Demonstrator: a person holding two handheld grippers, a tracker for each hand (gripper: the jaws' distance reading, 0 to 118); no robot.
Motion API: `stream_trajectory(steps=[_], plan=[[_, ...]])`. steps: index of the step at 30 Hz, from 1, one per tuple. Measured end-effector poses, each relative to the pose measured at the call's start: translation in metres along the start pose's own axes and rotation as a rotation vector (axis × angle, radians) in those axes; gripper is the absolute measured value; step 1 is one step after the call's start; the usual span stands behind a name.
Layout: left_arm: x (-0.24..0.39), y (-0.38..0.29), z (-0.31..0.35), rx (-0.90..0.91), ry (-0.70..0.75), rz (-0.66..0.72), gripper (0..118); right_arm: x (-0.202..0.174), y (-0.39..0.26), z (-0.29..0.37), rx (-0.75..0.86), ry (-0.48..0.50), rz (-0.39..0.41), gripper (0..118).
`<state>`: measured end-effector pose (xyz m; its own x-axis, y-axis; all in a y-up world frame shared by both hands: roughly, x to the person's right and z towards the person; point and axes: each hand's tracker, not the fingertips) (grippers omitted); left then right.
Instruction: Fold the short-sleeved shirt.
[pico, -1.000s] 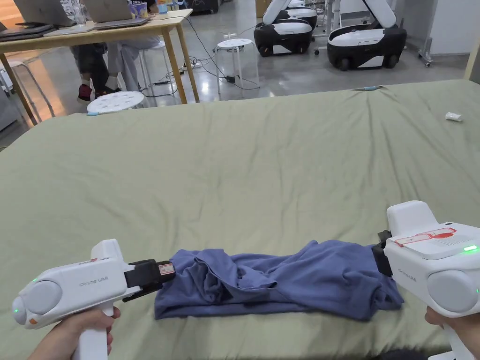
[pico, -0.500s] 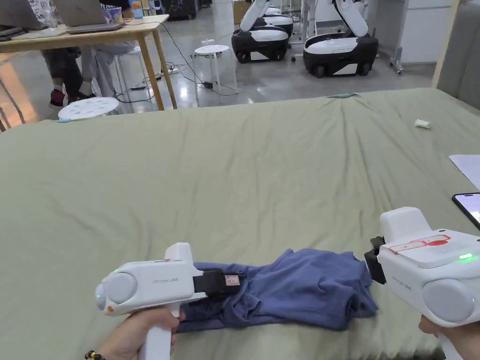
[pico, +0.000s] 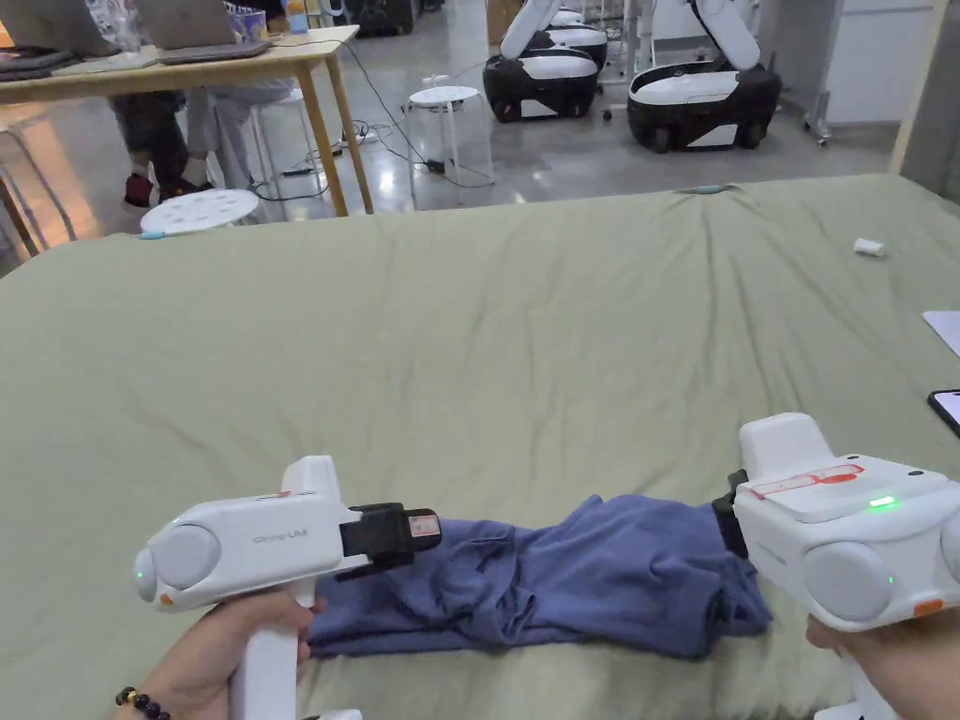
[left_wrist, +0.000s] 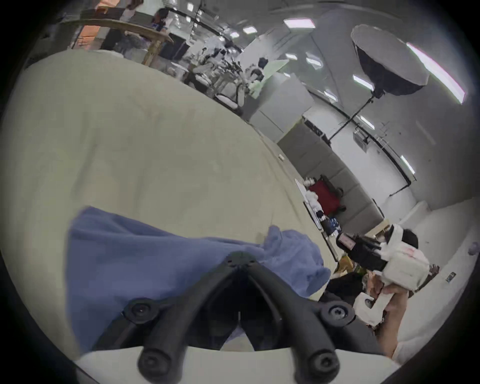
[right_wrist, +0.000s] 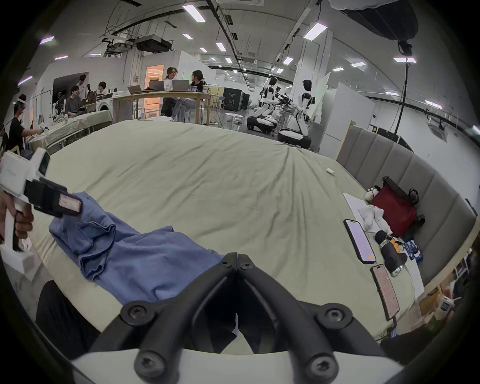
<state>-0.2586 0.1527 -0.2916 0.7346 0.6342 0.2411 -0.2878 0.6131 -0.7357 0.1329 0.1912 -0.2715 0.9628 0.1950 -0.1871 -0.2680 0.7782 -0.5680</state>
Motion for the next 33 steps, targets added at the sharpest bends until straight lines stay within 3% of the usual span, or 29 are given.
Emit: stream_trajectory(steps=[7, 15, 16, 18, 19, 20, 23, 28, 31, 33], plan=[[-0.033, 0.002, 0.062, 0.101, 0.077, 0.06, 0, -0.019, 0.005, -0.007, 0.002, 0.04, -0.004, 0], [-0.041, -0.006, 0.082, 0.119, 0.161, 0.01, 0, -0.028, 0.007, 0.0, 0.008, 0.063, 0.022, 0], [-0.043, -0.006, 0.083, 0.12, 0.16, 0.012, 11, -0.028, 0.007, 0.001, 0.009, 0.064, 0.023, 0], [-0.046, -0.008, 0.084, 0.134, 0.17, 0.032, 88, -0.029, 0.007, 0.001, 0.007, 0.063, 0.029, 0], [-0.045, -0.008, 0.083, 0.14, 0.187, 0.035, 112, -0.029, 0.007, 0.002, 0.007, 0.062, 0.03, 0], [-0.047, -0.01, 0.08, 0.134, 0.205, 0.034, 116, -0.029, 0.006, 0.001, 0.005, 0.063, 0.031, 0], [-0.048, -0.015, 0.074, 0.111, 0.127, 0.057, 112, -0.031, 0.005, 0.001, 0.0, 0.066, 0.034, 0], [-0.059, -0.03, 0.04, 0.058, 0.165, 0.015, 111, -0.032, 0.004, 0.002, -0.003, 0.071, 0.035, 0], [-0.06, -0.036, 0.028, 0.046, 0.11, 0.037, 97, -0.032, 0.004, 0.003, -0.006, 0.071, 0.034, 0], [-0.053, -0.04, 0.02, 0.056, 0.093, 0.005, 97, -0.031, 0.003, 0.002, -0.009, 0.071, 0.034, 0]])
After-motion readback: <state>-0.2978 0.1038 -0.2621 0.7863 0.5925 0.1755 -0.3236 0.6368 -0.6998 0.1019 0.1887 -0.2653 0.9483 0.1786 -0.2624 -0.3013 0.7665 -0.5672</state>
